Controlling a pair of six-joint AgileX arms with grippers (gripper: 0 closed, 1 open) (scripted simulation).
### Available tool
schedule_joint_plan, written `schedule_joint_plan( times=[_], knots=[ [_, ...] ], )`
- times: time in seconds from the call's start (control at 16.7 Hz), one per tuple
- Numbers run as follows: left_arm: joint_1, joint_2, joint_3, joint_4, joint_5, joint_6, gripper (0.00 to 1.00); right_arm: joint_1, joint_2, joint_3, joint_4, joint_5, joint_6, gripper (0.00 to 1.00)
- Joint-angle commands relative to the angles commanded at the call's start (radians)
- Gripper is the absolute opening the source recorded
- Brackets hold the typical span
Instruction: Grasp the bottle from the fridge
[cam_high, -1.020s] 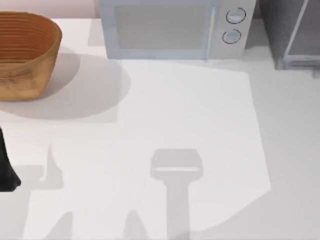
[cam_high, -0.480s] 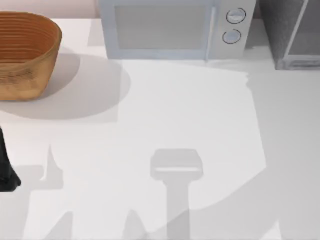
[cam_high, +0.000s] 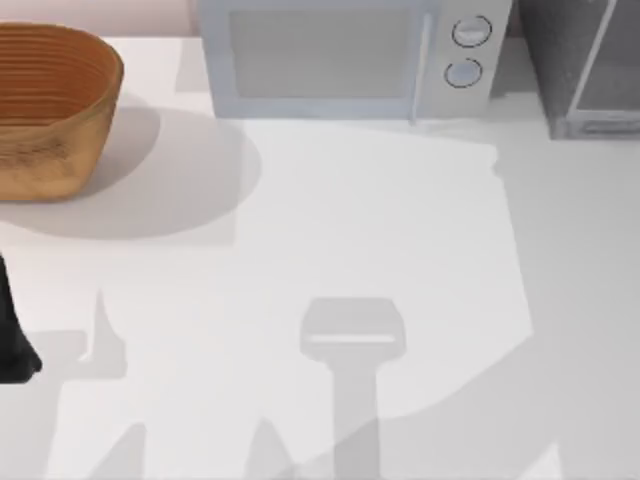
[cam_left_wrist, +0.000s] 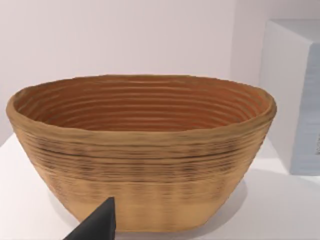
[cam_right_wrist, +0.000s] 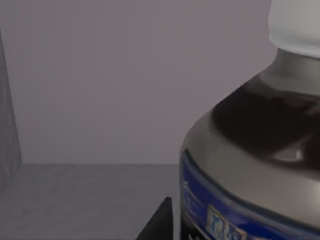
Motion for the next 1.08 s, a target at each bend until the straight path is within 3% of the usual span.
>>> schedule_joint_plan(
  times=[0.36, 1.08],
  knots=[
    [0.0, 0.0, 0.0, 0.0, 0.0, 0.0, 1.0, 0.0, 0.0, 0.0, 0.0, 0.0, 0.0, 0.02],
    [0.0, 0.0, 0.0, 0.0, 0.0, 0.0, 1.0, -0.002, -0.03, 0.01, -0.028, -0.001, 0.001, 0.0]
  ],
)
